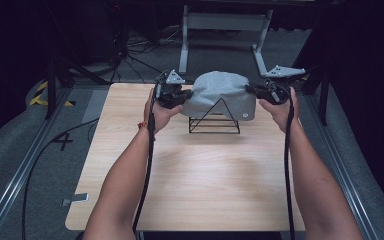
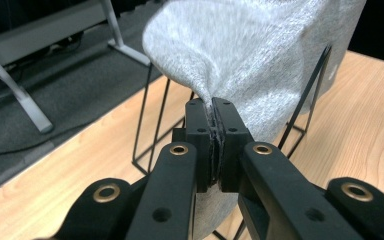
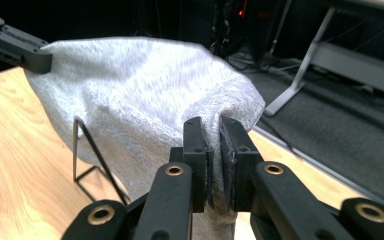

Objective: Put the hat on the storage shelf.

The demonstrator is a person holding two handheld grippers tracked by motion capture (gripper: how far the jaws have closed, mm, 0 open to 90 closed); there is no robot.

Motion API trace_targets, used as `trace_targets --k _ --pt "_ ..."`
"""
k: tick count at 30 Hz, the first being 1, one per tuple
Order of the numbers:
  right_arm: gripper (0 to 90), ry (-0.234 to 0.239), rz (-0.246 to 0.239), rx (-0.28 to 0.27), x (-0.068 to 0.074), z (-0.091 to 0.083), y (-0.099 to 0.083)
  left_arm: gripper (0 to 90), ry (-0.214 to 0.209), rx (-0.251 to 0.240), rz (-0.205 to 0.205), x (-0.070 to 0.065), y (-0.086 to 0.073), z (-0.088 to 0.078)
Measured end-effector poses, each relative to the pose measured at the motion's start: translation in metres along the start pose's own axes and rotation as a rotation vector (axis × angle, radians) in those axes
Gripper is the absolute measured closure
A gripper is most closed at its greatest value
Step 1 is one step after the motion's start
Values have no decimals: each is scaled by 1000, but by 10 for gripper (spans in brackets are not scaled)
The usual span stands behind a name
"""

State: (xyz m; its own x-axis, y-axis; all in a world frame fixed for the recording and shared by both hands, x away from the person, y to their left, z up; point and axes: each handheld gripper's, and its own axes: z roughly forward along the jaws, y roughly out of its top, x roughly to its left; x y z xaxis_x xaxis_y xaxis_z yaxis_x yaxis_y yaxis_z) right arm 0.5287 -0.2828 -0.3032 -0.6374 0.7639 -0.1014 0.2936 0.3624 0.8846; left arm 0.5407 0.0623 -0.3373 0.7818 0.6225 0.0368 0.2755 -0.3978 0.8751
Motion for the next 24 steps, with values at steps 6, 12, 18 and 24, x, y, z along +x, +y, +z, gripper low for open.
trace_targets --k 6,12,18,24 --pt "828 31 15 40 4 17 -23 873 -11 18 -41 0 -27 12" --pt "831 46 23 79 13 34 -38 874 -10 44 -27 -6 -45 21" --pt "838 51 47 96 12 41 -56 875 5 81 -9 -13 -66 31" --pt "840 30 39 141 9 41 -65 875 23 123 -5 -14 -74 36"
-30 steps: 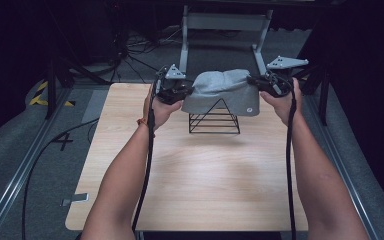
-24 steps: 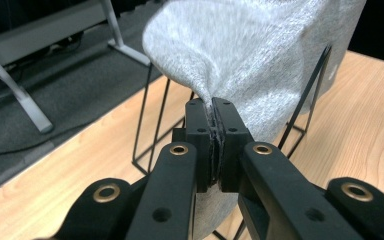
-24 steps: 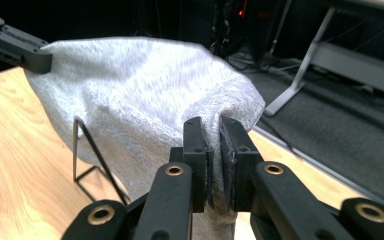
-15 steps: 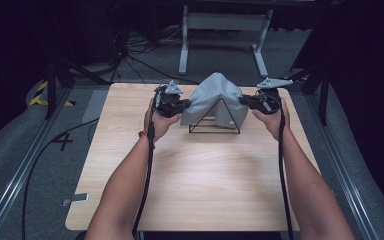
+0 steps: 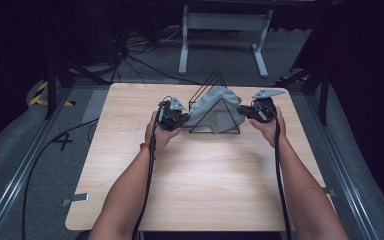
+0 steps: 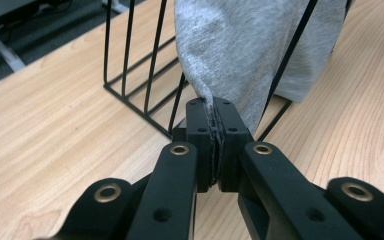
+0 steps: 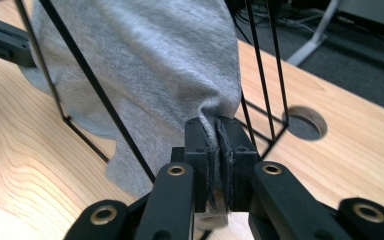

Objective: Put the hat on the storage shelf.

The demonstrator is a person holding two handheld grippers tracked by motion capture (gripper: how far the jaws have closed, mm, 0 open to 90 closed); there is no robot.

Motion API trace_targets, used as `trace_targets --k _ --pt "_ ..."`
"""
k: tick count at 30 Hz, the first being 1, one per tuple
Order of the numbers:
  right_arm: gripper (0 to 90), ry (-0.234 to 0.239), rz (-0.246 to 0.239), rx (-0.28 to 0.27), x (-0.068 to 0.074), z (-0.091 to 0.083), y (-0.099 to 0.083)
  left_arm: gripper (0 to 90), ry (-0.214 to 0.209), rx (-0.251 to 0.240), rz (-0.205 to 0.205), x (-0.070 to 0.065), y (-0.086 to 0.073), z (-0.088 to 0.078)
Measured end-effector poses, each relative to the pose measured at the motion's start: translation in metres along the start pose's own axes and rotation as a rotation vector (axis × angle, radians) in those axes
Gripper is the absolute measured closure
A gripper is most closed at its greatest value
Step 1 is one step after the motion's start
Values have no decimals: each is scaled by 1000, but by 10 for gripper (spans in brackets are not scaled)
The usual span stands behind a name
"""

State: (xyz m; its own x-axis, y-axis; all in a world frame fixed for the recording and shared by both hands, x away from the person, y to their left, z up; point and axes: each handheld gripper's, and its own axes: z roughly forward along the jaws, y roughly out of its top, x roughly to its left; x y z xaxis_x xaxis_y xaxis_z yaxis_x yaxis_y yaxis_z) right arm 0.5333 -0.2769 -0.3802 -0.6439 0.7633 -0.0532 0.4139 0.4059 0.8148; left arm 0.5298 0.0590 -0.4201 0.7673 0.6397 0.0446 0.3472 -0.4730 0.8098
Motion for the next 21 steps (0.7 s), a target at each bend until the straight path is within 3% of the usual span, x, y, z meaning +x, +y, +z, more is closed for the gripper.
trace_targets --k 6,12,16,21 --pt "840 -13 16 38 0 6 -8 874 12 34 19 -1 -2 4" --pt "831 -27 26 46 1 9 -12 869 1 28 -4 -3 -8 6" --pt "817 -23 27 42 1 5 -12 857 20 20 20 -4 -8 -2" --pt "801 -39 -7 31 3 -10 -9 845 36 21 44 -3 -10 -21"
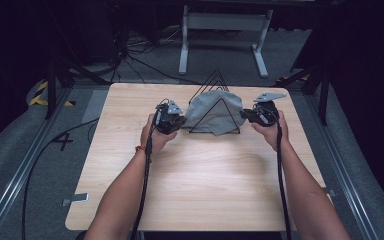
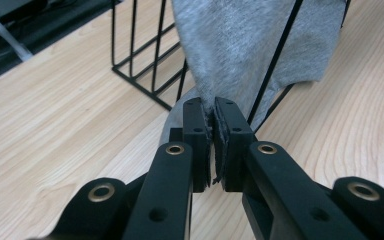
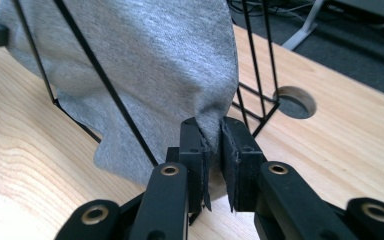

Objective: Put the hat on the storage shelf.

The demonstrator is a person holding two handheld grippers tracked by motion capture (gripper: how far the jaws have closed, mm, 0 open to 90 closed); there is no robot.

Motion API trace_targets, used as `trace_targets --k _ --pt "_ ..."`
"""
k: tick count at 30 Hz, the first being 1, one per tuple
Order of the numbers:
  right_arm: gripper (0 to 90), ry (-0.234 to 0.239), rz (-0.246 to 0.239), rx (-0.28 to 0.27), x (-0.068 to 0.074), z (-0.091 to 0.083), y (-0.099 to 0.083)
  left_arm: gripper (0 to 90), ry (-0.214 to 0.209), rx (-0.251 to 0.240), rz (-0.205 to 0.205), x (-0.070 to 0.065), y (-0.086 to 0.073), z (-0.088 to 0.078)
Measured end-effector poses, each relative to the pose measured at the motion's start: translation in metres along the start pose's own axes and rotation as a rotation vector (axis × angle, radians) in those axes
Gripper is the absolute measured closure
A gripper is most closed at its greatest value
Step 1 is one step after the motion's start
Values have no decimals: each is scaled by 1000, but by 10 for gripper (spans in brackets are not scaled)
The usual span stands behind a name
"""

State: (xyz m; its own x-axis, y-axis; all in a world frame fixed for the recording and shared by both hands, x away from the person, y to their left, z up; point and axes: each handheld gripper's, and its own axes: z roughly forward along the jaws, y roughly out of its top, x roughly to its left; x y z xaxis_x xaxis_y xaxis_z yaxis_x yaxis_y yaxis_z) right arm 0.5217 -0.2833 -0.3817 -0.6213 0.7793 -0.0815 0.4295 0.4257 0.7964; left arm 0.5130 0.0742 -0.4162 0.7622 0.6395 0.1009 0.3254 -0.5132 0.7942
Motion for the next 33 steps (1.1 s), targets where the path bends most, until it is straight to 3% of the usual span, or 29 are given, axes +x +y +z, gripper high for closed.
trace_targets --k 5,7,12,15,18,20,23,29,33 --pt "762 -19 -11 -9 1 -18 -2 821 5 -7 20 0 -8 -20" --pt "737 -23 -16 -12 2 -26 -3 822 -14 0 31 -1 -12 -28" --pt "708 -31 -41 -13 6 -45 -9 802 -18 27 68 -7 -22 -46" --pt "682 -32 -54 -16 9 -57 -15 778 -11 46 88 -12 -31 -58" --pt "657 -36 -74 -5 13 -67 -22 749 19 76 150 -18 -41 -69" --pt "635 -35 -84 -2 16 -76 -29 720 13 87 166 -22 -48 -77" --pt "593 -26 -96 6 21 -86 -42 661 38 112 186 -26 -59 -88" --pt "537 -33 -139 47 33 -99 -69 499 46 84 140 -28 -79 -103" --pt "470 -48 -159 83 42 -110 -98 372 22 117 105 -34 -98 -109"
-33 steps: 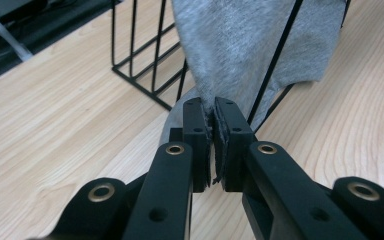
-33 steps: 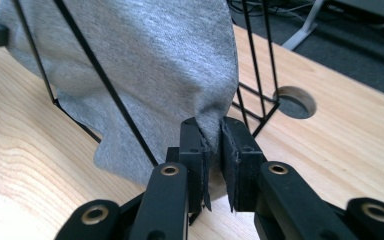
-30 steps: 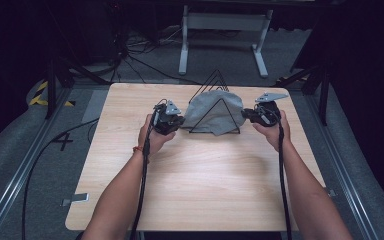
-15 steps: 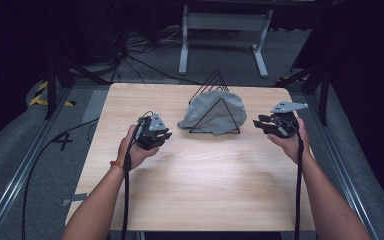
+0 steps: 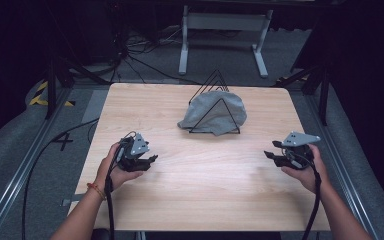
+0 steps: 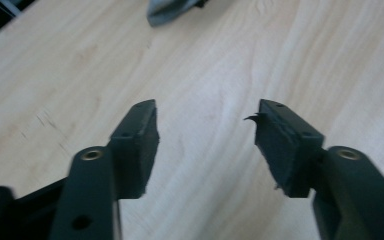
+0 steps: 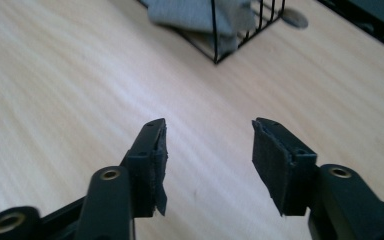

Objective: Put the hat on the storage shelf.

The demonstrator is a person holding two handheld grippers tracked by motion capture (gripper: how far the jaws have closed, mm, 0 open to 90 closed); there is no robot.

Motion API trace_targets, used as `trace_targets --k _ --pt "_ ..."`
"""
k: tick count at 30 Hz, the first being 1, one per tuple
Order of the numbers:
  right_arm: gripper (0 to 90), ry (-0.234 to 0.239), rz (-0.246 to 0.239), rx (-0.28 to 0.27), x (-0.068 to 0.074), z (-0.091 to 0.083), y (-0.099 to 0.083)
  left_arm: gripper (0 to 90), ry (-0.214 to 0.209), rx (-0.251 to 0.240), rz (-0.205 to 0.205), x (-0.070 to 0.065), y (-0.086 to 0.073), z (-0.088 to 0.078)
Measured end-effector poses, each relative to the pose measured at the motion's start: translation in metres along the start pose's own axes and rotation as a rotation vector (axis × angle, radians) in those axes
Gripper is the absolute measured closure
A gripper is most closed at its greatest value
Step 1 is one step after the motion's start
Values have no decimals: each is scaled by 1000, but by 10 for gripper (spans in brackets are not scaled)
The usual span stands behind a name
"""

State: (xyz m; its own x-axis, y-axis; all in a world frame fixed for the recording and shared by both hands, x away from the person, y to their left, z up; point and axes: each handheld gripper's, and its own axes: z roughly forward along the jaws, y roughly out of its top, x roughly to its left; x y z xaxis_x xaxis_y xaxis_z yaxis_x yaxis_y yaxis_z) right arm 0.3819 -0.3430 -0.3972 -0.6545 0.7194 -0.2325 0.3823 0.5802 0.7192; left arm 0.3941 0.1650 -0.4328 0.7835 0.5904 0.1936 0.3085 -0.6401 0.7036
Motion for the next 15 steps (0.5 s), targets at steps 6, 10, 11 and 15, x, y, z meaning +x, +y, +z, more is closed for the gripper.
trace_targets --k 6,10,11,15 --pt "390 21 97 12 6 -8 -45 248 -48 102 -67 -9 -27 6" --pt "350 17 165 36 9 -11 -74 206 -95 113 -154 -7 -41 3" --pt "344 24 188 42 10 -10 -80 196 -102 115 -163 -6 -43 2" --pt "307 18 256 19 12 -14 -103 173 -152 98 -204 -7 -54 -2"
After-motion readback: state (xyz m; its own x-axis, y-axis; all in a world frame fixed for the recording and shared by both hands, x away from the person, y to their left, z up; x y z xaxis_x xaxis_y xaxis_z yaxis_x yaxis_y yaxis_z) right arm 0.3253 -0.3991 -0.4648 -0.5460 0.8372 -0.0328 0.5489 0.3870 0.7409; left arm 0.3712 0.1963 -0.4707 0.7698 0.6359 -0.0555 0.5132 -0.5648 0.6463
